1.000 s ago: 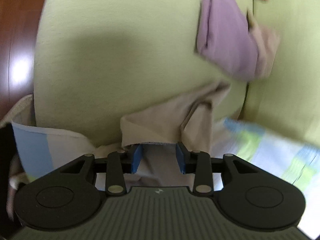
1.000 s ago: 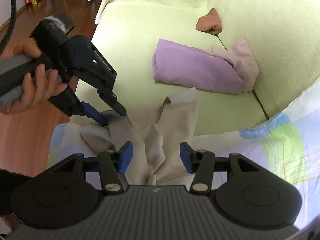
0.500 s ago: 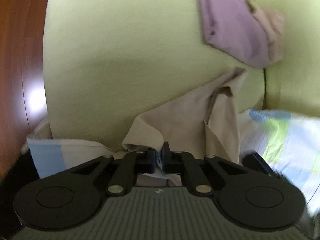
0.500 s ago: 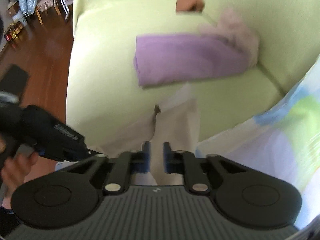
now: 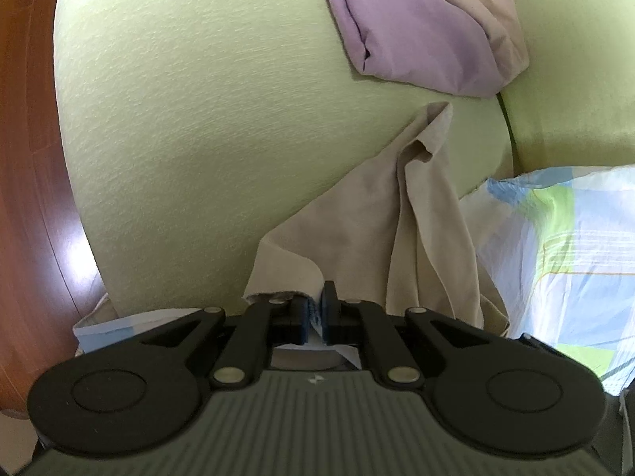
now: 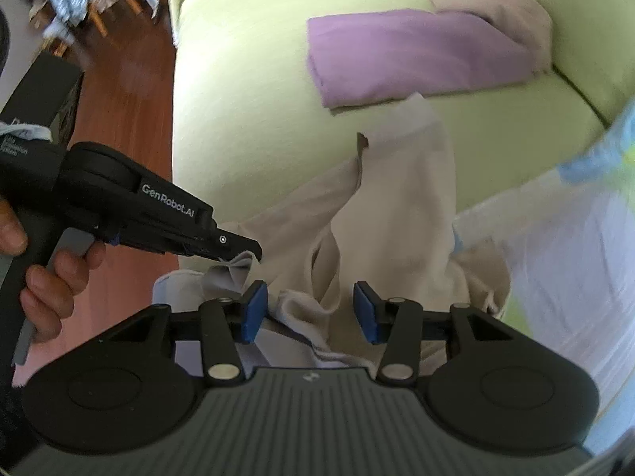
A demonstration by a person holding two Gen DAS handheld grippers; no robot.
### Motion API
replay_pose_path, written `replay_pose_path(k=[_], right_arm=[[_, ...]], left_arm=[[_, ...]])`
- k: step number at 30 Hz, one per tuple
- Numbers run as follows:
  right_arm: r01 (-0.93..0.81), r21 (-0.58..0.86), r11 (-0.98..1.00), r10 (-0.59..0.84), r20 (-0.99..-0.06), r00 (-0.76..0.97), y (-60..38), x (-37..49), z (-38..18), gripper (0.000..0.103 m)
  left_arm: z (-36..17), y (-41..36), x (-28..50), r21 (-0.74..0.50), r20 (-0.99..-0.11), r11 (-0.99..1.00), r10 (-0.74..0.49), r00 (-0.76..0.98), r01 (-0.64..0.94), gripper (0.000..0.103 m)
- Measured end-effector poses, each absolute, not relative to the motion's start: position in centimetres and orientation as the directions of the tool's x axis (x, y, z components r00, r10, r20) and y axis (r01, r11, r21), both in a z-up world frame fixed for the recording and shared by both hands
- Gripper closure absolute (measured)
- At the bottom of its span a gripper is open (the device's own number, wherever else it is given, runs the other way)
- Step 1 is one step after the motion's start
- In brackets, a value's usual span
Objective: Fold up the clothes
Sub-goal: 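Lift the shirt with both grippers and carry it onto the checked blanket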
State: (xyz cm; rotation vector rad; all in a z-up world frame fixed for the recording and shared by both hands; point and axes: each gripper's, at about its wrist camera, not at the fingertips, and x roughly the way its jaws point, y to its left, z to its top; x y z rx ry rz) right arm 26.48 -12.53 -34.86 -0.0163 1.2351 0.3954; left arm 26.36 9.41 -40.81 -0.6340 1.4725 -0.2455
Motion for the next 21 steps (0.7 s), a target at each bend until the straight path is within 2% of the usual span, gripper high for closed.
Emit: replay_pose_path(k=[2,3,5,9,11,14,17,21], right_arm=[[-0.345,0.126,0.93,0.234,-0.928,0.29,-11.9,26.0,-35.1,0.097],[-0.348,0.108,0.931,0.224,-0.923,0.313,-12.0,25.9,-35.0,0.099],[-0.325,0.053,0.944,0.187,-0.898,0.398,-12.4,25.3,-34.1,0.099],[-0.193,-0.148,0.97,-0.001,-0.796,0.605,-14.5,24.6,-31.2,0.099],[-0.061,-0.271,0.961,-0.149,-0.687,0.711,-16.8,24.3,-28.3,0.1],[0.094,-0.351,0.932,-0.283,-0.54,0.793,-20.1,22.9,-23.8,0.101],[0.185,-0.429,0.884,-0.368,-0.398,0.84,-21.9,20.5,-19.6,0.101],[0.278,-0.448,0.849,-0.419,-0.252,0.872,-24.5,15.1,-12.8,0.101]], left_arm=[[-40.9,9.1,26.4,-0.528,-0.849,0.825,-0.516,0.109,-0.203,0.1],[-40.9,8.8,26.4,-0.522,-0.853,0.832,-0.51,0.11,-0.187,0.1],[-40.3,8.0,26.4,-0.494,-0.868,0.863,-0.482,0.118,-0.105,0.1],[-38.0,6.1,26.5,-0.428,-0.885,0.901,-0.433,0.17,0.069,0.101],[-36.4,5.5,26.6,-0.405,-0.88,0.904,-0.426,0.21,0.134,0.101],[-33.2,5.2,26.4,-0.393,-0.855,0.897,-0.438,0.279,0.203,0.101],[-28.4,4.9,25.7,-0.397,-0.798,0.869,-0.485,0.357,0.294,0.101],[-22.5,3.0,23.3,-0.369,-0.736,0.829,-0.537,0.412,0.422,0.101]])
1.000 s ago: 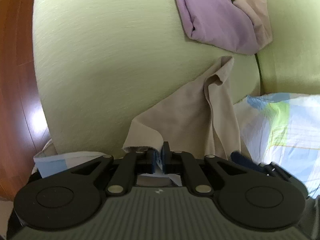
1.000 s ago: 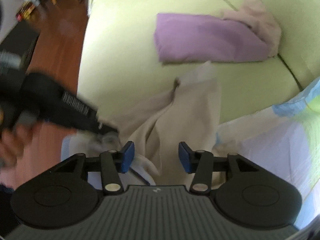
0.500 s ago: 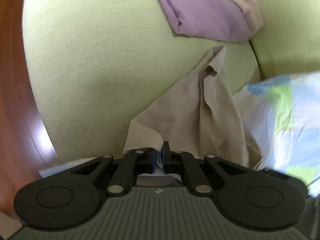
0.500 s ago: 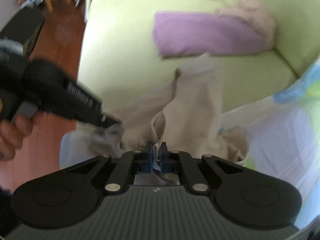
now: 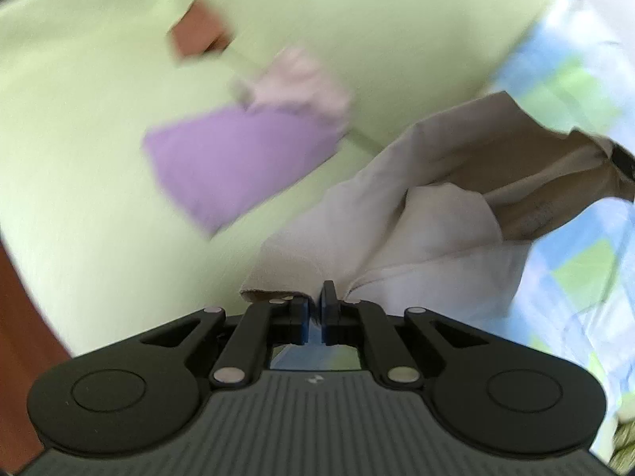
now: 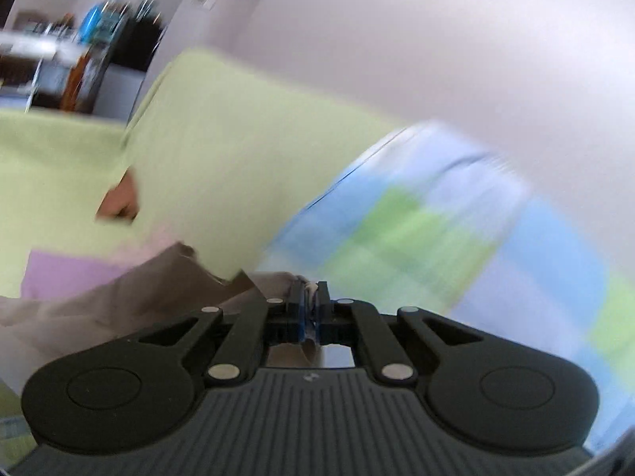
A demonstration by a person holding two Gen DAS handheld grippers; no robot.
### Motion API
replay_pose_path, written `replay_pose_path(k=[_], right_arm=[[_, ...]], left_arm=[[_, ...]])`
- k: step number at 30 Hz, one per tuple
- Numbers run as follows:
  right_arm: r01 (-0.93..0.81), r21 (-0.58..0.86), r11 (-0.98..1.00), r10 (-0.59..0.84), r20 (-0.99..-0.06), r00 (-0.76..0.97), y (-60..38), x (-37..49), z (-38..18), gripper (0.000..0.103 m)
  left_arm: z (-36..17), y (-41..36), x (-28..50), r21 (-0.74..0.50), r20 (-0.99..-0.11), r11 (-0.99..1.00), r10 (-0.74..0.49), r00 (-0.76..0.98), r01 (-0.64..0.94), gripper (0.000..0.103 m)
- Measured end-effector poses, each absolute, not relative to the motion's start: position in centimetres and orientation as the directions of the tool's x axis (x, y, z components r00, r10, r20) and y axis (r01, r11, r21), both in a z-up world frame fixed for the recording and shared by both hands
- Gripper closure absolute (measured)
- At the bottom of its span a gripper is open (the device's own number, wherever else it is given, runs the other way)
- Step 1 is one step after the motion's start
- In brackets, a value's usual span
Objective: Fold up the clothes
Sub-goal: 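Lift the shirt with both grippers and carry it onto the checked blanket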
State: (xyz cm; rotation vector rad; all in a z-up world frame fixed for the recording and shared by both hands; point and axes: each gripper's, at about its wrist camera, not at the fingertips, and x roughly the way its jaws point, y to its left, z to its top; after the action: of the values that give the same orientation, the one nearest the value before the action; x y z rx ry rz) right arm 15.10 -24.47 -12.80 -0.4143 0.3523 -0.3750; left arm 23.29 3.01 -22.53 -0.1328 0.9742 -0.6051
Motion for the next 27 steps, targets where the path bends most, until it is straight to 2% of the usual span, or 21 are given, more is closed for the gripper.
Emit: replay_pose_path(k=[7,9,11,15,17,19,20,21,22,23,25,26,27], right_arm=[[0.386,-0.582,0.716,-0.528,-0.09,0.845,-27.2,4.9,-4.0,0.101],[0.412,-0.609,0.678,-0.551,-0.05,0.833,-27.9,3.6,-2.7,0.101],[0.451,-0.653,0.609,-0.573,0.031,0.819,-28.6,2.9,-1.4,0.101],[0.472,-0.676,0.565,-0.59,0.068,0.804,-29.5,4.1,-1.2,0.1],[0.42,-0.674,0.608,-0.582,-0.018,0.813,-30.4,6.7,-3.6,0.1],[0.319,-0.639,0.7,-0.557,-0.208,0.804,-32.7,10.9,-9.2,0.099],[0.278,-0.608,0.744,-0.543,-0.307,0.781,-33.7,12.6,-11.7,0.096],[0.239,-0.526,0.816,-0.506,-0.452,0.734,-35.1,14.4,-14.9,0.087],[0.231,-0.384,0.894,-0.433,-0.606,0.667,-36.9,15.8,-18.7,0.08],[0.259,-0.277,0.925,-0.379,-0.687,0.62,-37.8,15.6,-21.0,0.07],[0.327,-0.156,0.932,-0.327,-0.752,0.573,-38.1,13.3,-23.6,0.068],[0.364,-0.129,0.923,-0.336,-0.732,0.592,-37.6,11.0,-24.0,0.059],[0.402,-0.118,0.908,-0.358,-0.716,0.599,-36.8,8.2,-24.2,0.044]], left_arm=[[-16.7,-1.2,16.7,-0.431,-0.688,0.726,-0.649,0.325,0.536,0.101],[-16.1,-2.3,14.6,-0.459,-0.685,0.695,-0.674,0.278,0.554,0.101],[-15.6,-3.5,12.5,-0.508,-0.674,0.645,-0.71,0.202,0.571,0.101],[-16.0,-6.3,9.5,-0.563,-0.681,0.572,-0.73,0.057,0.596,0.101],[-18.1,-7.3,9.0,-0.605,-0.698,0.574,-0.716,-0.021,0.552,0.101],[-21.0,-8.2,9.3,-0.608,-0.732,0.613,-0.679,-0.058,0.504,0.1],[-22.8,-8.7,9.7,-0.59,-0.76,0.643,-0.647,-0.066,0.487,0.1],[-24.1,-9.0,10.1,-0.566,-0.783,0.663,-0.618,-0.068,0.49,0.099],[-26.4,-9.8,10.7,-0.508,-0.828,0.693,-0.557,-0.068,0.511,0.099],[-27.9,-10.3,10.9,-0.458,-0.862,0.705,-0.5,-0.078,0.541,0.099],[-30.6,-11.1,11.1,-0.361,-0.917,0.711,-0.389,-0.09,0.603,0.099],[-30.8,-10.9,10.8,-0.339,-0.924,0.684,-0.372,-0.091,0.647,0.096],[-30.5,-10.6,10.4,-0.321,-0.926,0.649,-0.369,-0.084,0.69,0.092]])
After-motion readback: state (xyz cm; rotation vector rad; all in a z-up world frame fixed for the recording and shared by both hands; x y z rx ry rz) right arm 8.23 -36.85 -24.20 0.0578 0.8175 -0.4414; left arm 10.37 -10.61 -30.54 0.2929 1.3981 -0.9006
